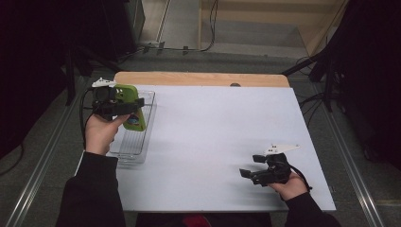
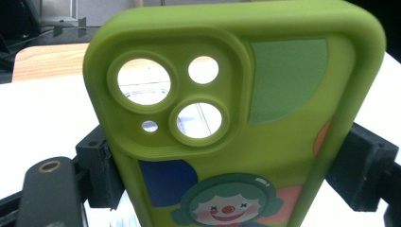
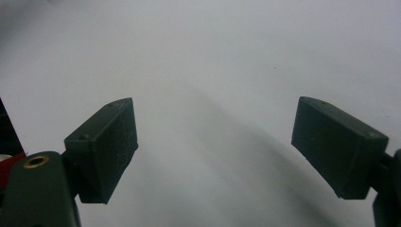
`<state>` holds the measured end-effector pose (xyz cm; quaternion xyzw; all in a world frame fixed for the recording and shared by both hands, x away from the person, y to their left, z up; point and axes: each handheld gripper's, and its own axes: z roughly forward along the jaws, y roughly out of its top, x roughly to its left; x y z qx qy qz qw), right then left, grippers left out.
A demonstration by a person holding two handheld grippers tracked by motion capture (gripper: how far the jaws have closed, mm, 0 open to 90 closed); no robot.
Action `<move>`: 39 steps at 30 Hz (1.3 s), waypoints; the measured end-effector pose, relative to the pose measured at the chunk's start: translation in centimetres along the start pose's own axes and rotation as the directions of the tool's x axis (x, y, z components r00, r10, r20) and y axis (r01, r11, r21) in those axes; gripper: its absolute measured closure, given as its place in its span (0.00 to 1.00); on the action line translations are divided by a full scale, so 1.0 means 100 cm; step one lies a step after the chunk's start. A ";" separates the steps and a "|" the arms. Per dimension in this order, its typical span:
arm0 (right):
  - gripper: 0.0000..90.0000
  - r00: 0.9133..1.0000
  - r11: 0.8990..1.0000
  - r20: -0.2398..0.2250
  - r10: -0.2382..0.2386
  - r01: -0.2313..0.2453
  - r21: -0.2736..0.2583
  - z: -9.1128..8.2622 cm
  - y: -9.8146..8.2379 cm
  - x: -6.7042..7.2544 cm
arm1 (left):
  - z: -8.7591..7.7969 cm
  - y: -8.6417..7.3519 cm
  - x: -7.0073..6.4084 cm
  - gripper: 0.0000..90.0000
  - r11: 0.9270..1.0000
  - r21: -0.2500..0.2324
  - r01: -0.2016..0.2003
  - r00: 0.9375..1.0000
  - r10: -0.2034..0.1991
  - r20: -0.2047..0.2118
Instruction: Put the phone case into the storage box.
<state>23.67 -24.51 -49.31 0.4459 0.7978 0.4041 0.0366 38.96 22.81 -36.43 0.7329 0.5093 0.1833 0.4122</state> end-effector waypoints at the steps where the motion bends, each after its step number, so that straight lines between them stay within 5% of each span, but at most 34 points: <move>1: 0.15 1.000 1.000 -0.002 0.001 -0.001 0.000 0.000 0.000 0.000 | 0.002 0.002 0.001 0.18 1.000 -0.002 -0.001 1.000 0.001 -0.001; 9: 0.15 1.000 1.000 -0.003 0.005 -0.005 -0.006 -0.001 0.000 -0.002 | 0.016 0.014 0.011 0.18 1.000 -0.007 0.017 1.000 -0.017 0.021; 28: 0.15 1.000 1.000 -0.011 0.002 -0.002 -0.004 0.001 0.000 0.000 | 0.039 0.039 0.013 0.18 0.999 0.009 -0.037 0.997 0.037 -0.066; 34: 0.15 1.000 1.000 -0.015 -0.007 0.007 -0.005 0.001 0.000 0.001 | 0.057 0.044 0.022 0.18 1.000 0.009 0.006 0.997 -0.005 -0.074; 37: 0.15 1.000 1.000 -0.014 -0.007 0.007 -0.008 0.001 0.000 0.000 | 0.063 0.045 0.029 0.18 0.998 -0.004 0.068 0.996 -0.068 -0.049; 39: 0.15 1.000 1.000 -0.013 -0.003 0.003 -0.006 0.001 0.000 0.000 | 0.066 0.045 0.030 0.18 0.998 -0.018 0.056 0.996 -0.057 -0.068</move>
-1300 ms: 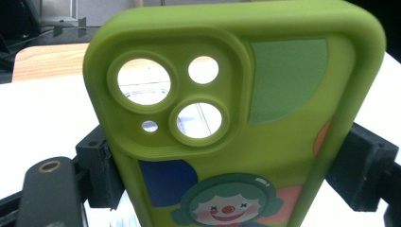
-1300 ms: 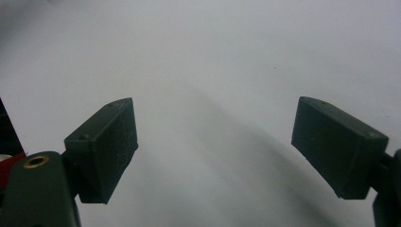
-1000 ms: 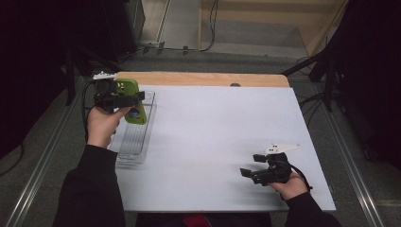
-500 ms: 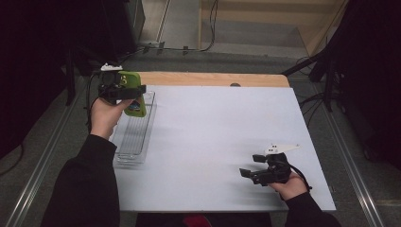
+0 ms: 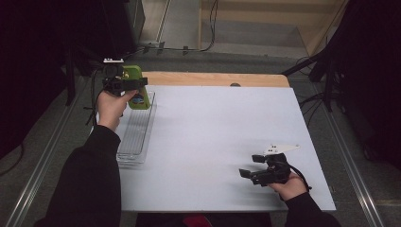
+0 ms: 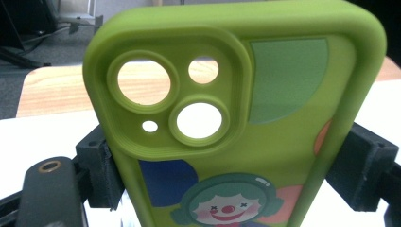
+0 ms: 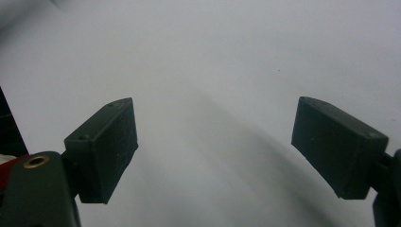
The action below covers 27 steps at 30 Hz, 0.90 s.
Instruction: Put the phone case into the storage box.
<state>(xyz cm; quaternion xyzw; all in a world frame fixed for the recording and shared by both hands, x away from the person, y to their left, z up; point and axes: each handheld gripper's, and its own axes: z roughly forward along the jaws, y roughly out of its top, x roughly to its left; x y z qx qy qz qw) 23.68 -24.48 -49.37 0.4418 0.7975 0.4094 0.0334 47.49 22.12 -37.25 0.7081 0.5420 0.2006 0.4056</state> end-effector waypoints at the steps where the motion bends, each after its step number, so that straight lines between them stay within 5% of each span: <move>1: 0.15 1.000 1.000 0.000 0.001 -0.001 0.000 0.000 0.000 0.000 | 0.001 0.000 0.000 0.18 1.000 -0.010 -0.002 1.000 0.002 -0.013; 10: 0.15 1.000 1.000 -0.003 -0.004 0.004 -0.007 0.000 0.000 0.000 | 0.022 -0.005 -0.001 0.18 0.999 -0.015 -0.040 0.996 0.039 -0.076; 27: 0.15 1.000 1.000 -0.013 -0.003 0.003 -0.006 0.001 0.000 0.000 | 0.049 -0.015 0.011 0.17 1.000 0.001 -0.017 0.993 0.017 -0.118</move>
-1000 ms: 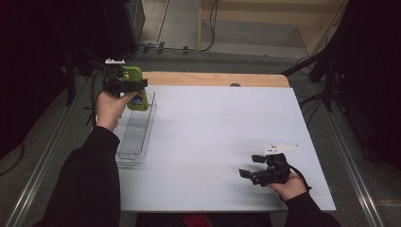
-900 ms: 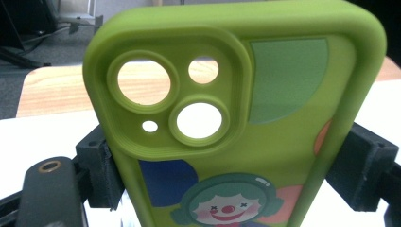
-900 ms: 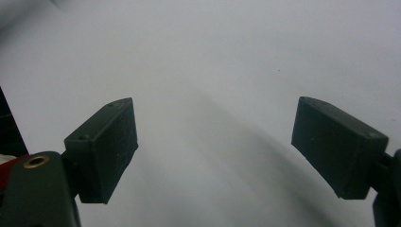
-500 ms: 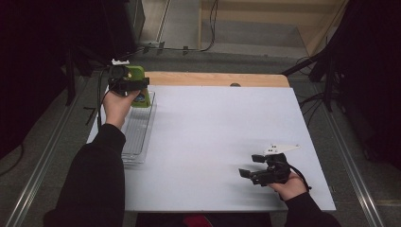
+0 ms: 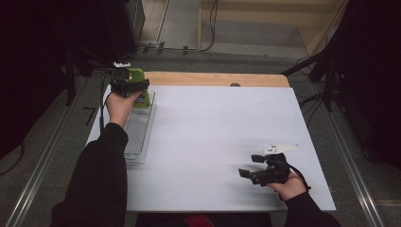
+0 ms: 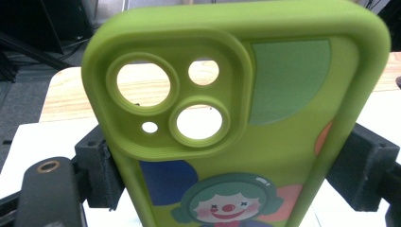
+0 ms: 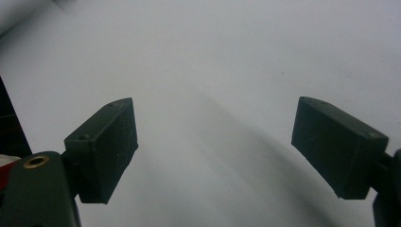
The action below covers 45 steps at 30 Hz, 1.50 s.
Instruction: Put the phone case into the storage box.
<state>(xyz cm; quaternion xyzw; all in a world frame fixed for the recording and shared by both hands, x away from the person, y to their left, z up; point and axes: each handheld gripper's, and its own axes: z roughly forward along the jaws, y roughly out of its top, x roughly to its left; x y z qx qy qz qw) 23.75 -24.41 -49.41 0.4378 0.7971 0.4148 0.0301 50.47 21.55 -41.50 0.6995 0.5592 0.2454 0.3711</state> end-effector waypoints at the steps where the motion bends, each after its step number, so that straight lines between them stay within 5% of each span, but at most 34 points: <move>1: 0.15 1.000 1.000 0.000 0.002 -0.002 -0.001 0.000 0.000 0.000 | 0.001 0.000 0.000 0.17 1.000 0.003 -0.001 1.000 0.001 -0.005; 15: 0.15 1.000 1.000 -0.002 0.004 -0.004 -0.003 0.000 0.000 0.001 | 0.013 -0.011 -0.003 0.17 1.000 0.023 -0.002 1.000 0.003 -0.030; 26: 0.15 1.000 1.000 -0.004 0.004 -0.004 -0.003 0.000 0.000 0.001 | 0.016 -0.013 -0.008 0.15 0.999 0.021 -0.028 0.999 0.029 -0.024; 29: 0.15 1.000 1.000 -0.005 0.003 -0.004 -0.003 0.000 0.000 0.001 | 0.017 -0.014 -0.010 0.15 0.998 0.024 -0.062 0.997 0.063 -0.048; 45: 0.15 1.000 1.000 -0.004 0.003 -0.003 -0.004 -0.001 0.000 0.002 | 0.010 -0.011 -0.004 0.04 0.998 0.062 -0.003 1.000 0.002 0.010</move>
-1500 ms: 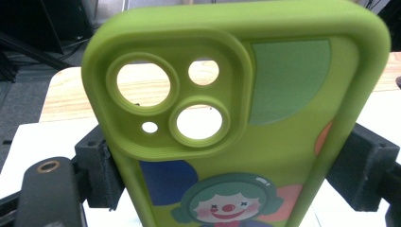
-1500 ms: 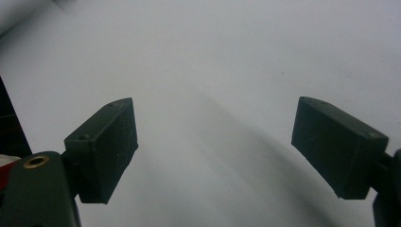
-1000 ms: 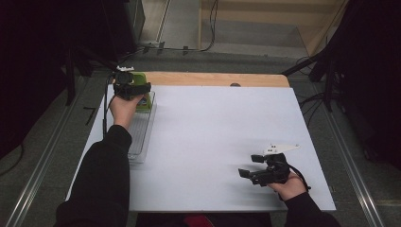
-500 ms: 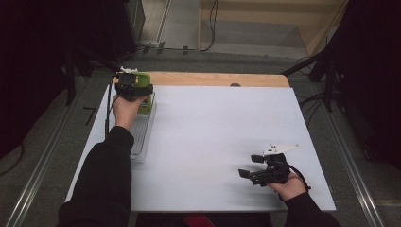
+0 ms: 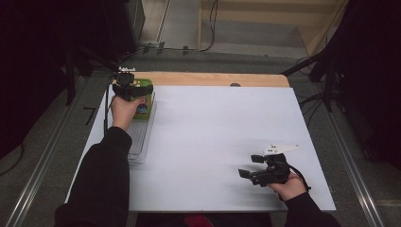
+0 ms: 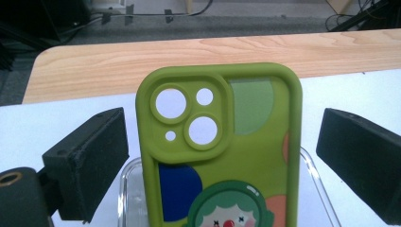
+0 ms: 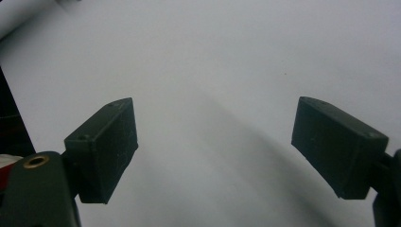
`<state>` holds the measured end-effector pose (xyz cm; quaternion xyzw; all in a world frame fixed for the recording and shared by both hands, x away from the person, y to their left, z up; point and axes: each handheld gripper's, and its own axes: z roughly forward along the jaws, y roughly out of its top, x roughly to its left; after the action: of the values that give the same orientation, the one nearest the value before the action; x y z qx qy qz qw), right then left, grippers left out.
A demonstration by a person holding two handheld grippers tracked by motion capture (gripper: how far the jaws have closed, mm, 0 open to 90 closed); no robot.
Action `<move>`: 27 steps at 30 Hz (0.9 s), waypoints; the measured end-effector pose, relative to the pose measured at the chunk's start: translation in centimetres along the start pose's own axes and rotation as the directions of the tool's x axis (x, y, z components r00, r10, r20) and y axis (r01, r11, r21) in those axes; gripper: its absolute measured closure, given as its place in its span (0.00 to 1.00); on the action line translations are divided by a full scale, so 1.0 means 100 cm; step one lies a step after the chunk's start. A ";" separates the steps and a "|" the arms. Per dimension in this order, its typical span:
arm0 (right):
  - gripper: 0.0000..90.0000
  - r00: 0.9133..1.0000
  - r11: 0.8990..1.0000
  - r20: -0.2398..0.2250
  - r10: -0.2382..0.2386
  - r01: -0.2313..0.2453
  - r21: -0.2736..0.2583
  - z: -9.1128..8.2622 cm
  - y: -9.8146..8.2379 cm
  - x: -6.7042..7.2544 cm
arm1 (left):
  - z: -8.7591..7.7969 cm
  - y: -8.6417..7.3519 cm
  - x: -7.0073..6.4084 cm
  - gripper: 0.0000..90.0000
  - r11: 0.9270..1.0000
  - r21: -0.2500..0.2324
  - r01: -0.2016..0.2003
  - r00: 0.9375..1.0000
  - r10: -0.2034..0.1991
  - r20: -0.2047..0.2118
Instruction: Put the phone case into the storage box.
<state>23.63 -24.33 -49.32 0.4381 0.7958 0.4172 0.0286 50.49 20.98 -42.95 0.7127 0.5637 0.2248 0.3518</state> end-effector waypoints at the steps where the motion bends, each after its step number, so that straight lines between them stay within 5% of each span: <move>1: 0.15 1.000 1.000 0.000 -0.001 0.001 -0.001 0.000 0.000 0.000 | -0.001 0.000 0.000 0.04 1.000 0.004 0.004 1.000 -0.004 0.003; 18: 0.15 1.000 1.000 0.001 -0.001 0.001 0.001 -0.001 0.000 0.000 | -0.032 0.006 -0.003 0.04 0.998 0.053 0.028 0.996 -0.032 0.085; 27: 0.15 1.000 1.000 0.002 -0.002 0.002 0.000 -0.001 0.000 0.000 | -0.050 0.008 -0.010 0.05 0.994 0.106 0.004 0.982 -0.024 0.188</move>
<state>23.55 -24.36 -49.29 0.4378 0.7961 0.4166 0.0297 47.16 21.12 -39.04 0.7443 0.5440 0.1235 0.3672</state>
